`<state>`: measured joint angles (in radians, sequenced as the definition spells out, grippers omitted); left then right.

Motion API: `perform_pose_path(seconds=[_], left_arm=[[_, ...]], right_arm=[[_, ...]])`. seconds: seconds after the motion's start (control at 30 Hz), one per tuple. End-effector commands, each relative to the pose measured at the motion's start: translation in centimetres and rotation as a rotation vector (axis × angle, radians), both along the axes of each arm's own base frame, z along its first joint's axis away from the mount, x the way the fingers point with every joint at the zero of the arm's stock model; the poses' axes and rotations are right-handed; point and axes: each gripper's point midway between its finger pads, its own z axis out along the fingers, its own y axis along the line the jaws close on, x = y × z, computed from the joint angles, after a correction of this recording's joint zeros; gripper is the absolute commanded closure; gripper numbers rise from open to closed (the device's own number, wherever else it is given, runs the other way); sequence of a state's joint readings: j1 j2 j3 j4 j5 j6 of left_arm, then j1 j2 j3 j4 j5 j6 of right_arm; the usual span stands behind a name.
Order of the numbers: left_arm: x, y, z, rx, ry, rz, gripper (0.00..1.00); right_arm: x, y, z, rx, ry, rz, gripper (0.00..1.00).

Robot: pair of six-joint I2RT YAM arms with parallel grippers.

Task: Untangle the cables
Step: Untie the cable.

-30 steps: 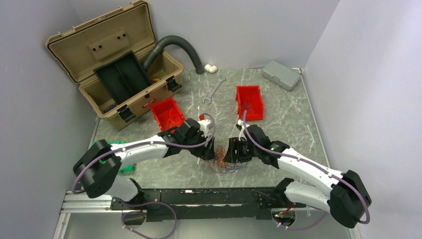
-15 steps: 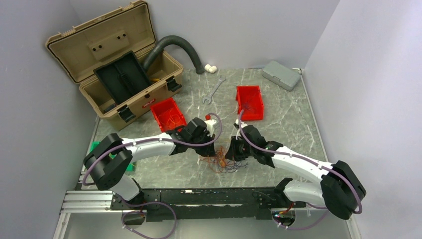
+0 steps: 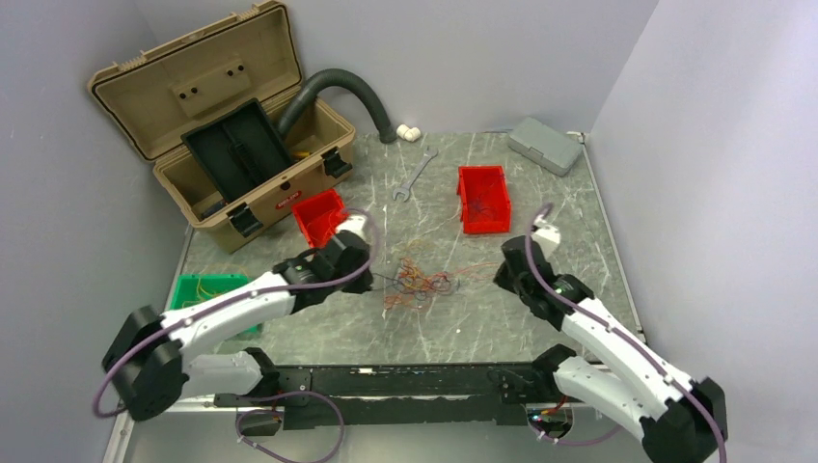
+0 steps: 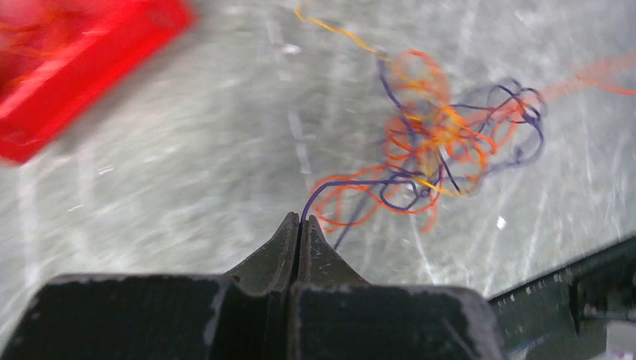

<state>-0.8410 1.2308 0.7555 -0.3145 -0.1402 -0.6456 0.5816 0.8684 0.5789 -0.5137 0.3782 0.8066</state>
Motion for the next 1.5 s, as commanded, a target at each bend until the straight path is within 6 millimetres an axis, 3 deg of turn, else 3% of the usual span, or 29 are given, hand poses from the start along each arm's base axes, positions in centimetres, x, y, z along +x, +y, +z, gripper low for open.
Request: perform_pose_path(seconds=[0.0,0.1,0.17,0.23,0.37,0.6,0.83,0.93,1.0,1.1,1.2,1.27,1.3,1.33,1.4,1.47], left_arm=[[0.9,7.7,0.4,0.055,-0.027,0.352,1.0],[0.6,9.7,1.7,-0.002,-0.082,0.414,1.0],[0.5,9.6,2.9,-0.048,-0.133,0.379,1.0],[0.1,9.7,3.1,-0.047,-0.136,0.364,1.0],[-0.7,13.1,3.3,0.054,-0.103,0.508,1.0],[-1.8,16.1,3.6,0.095,-0.11,0.629,1.0],[-3.5,19.0,2.0,0.105,-0.018,0.835,1.0],[-3.2,18.5,1.9,0.09,-0.02,0.817,1.0],[-2.4,17.1,2.3,0.062,-0.045,0.719,1.0],[-0.3,10.8,4.5,-0.073,-0.162,0.339,1.0],[-0.5,6.6,5.6,-0.179,-0.184,0.111,1.0],[-0.5,5.7,5.6,-0.182,-0.178,0.066,1.0],[-0.5,5.5,5.7,-0.177,-0.177,0.048,1.0],[-0.4,5.3,5.7,-0.17,-0.177,0.034,1.0],[-0.3,5.0,5.7,-0.155,-0.175,0.012,1.0],[-0.3,4.9,5.8,-0.144,-0.18,-0.004,1.0]], right_arm=[[-0.2,-7.2,2.5,-0.07,-0.053,-0.326,1.0],[-0.3,-8.6,4.3,-0.071,-0.103,-0.375,1.0],[-0.2,-8.9,5.4,-0.07,-0.132,-0.377,1.0],[-0.2,-9.3,6.5,-0.077,-0.15,-0.394,1.0],[-0.7,-11.8,9.1,-0.153,-0.189,-0.507,1.0],[-2.5,-15.6,14.2,-0.212,-0.31,-0.683,1.0],[-4.2,-17.2,14.7,-0.188,-0.342,-0.795,1.0],[-4.2,-17.1,14.3,-0.179,-0.341,-0.795,1.0],[-2.8,-15.9,14.5,-0.17,-0.356,-0.703,1.0],[-0.4,-11.6,13.4,-0.131,-0.33,-0.422,1.0],[0.7,-8.0,11.1,-0.109,-0.278,-0.201,1.0],[0.9,-6.1,9.4,-0.092,-0.226,-0.091,0.93],[1.0,-5.2,8.5,-0.087,-0.195,-0.041,0.84],[0.9,-4.4,7.7,-0.08,-0.166,0.002,0.7],[0.7,-3.2,6.1,-0.073,-0.11,0.08,0.27],[0.5,-1.8,5.0,-0.059,-0.083,0.171,0.17]])
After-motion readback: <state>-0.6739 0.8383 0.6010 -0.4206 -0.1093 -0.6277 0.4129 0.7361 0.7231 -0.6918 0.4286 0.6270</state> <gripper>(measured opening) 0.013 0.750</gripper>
